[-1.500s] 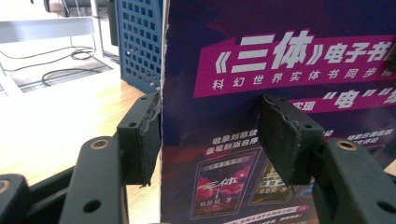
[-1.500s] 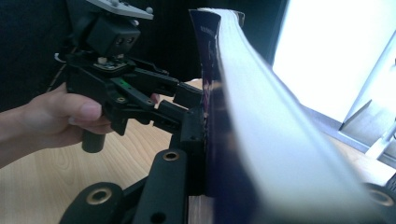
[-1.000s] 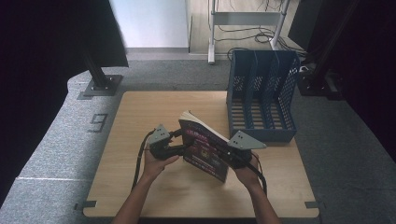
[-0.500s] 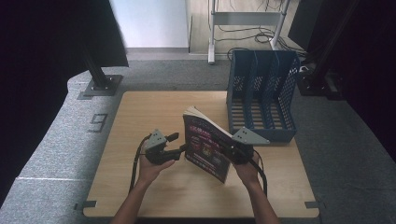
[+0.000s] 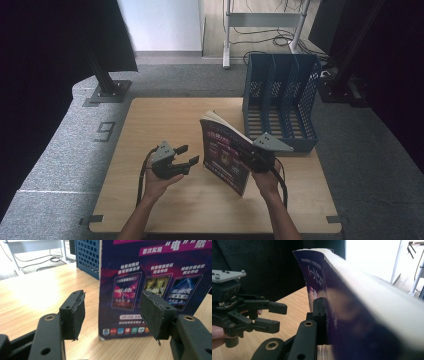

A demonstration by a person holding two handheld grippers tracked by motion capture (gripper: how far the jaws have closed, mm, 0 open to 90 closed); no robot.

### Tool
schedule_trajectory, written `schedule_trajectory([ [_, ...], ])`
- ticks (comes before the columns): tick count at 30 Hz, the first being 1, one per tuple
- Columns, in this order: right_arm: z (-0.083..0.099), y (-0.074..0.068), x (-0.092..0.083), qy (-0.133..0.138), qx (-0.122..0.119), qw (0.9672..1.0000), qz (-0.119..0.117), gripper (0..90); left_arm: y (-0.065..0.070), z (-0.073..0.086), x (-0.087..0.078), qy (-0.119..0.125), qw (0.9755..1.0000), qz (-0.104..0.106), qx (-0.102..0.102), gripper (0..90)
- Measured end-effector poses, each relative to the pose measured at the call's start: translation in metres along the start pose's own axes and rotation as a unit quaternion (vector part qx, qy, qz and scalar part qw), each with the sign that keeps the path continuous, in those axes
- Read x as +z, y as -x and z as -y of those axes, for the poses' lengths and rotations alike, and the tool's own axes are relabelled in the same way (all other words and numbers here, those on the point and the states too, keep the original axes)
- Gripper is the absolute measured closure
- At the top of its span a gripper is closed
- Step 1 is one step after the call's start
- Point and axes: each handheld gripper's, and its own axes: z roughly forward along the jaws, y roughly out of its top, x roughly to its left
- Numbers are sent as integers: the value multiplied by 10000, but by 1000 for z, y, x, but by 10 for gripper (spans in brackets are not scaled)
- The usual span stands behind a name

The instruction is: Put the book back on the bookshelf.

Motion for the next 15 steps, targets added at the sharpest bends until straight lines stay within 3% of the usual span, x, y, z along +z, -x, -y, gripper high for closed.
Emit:
schedule_trajectory([
  [6,-6,0,-4,67,-79,9999,82,816,0,0,0,-26,10000,19,3,370],
  [15,-14,2,-13,240,7,9996,157,816,1,2,2,-99,9999,45,4,367],
])
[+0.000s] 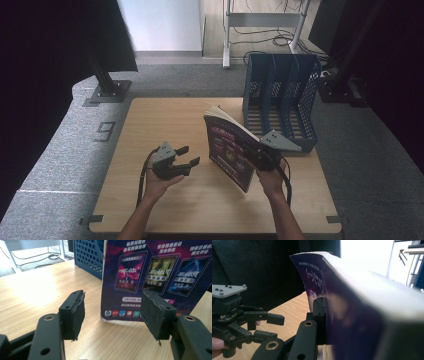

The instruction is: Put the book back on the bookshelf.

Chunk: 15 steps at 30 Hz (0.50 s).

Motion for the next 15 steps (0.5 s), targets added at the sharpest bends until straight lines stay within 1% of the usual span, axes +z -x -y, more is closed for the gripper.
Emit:
schedule_trajectory([
  [4,-2,1,-2,44,9,10000,48,816,0,1,1,-71,10000,29,-13,366],
  [11,-4,3,-5,156,28,9999,62,817,0,2,2,-72,10000,15,-34,365],
  [15,-7,3,-6,198,3,9998,83,816,-1,3,3,-152,9999,12,-59,363],
])
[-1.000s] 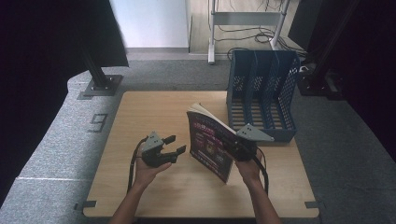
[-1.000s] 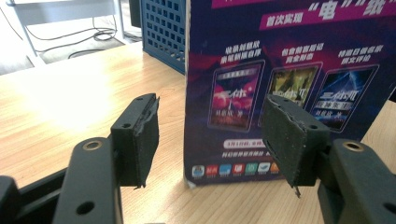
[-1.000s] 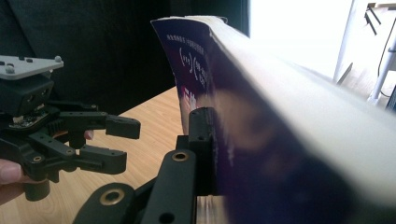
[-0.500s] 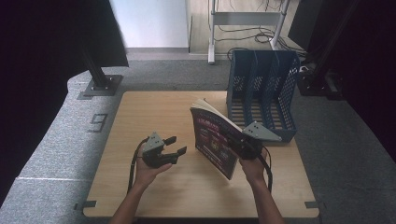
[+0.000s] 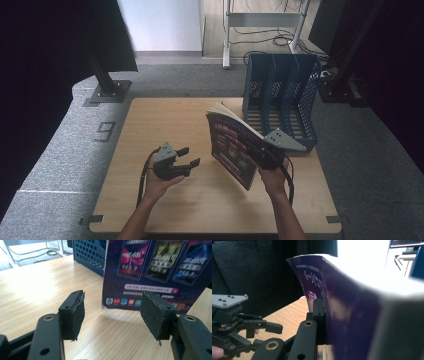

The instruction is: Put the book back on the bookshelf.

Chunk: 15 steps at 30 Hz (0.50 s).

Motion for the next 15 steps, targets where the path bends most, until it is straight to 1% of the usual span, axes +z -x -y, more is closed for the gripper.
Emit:
schedule_trajectory([
  [3,-3,0,-1,34,-3,10000,18,816,-1,1,0,-40,10000,-3,-11,362],
  [15,-11,6,-5,191,-21,9998,91,817,-2,1,-1,-48,10000,-5,-57,362],
])
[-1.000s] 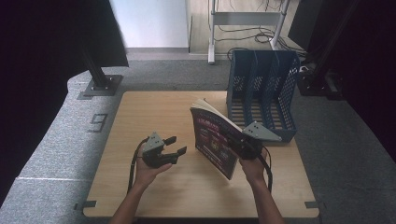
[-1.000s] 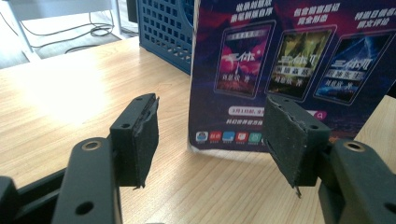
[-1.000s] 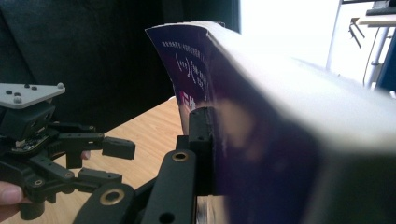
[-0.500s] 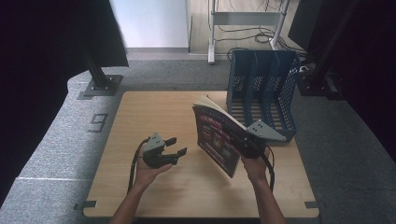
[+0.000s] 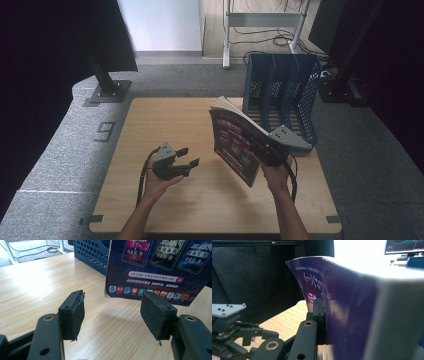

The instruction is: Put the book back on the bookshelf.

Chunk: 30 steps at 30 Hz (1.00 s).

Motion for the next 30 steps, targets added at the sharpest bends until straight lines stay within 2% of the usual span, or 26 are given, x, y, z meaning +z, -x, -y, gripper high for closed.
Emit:
schedule_trajectory([
  [17,-24,13,-11,234,-25,9993,273,817,-3,1,-1,-3,10000,3,-66,362],
  [30,-36,22,-12,259,-30,9987,439,817,-4,1,-1,-1,10000,2,-87,362],
])
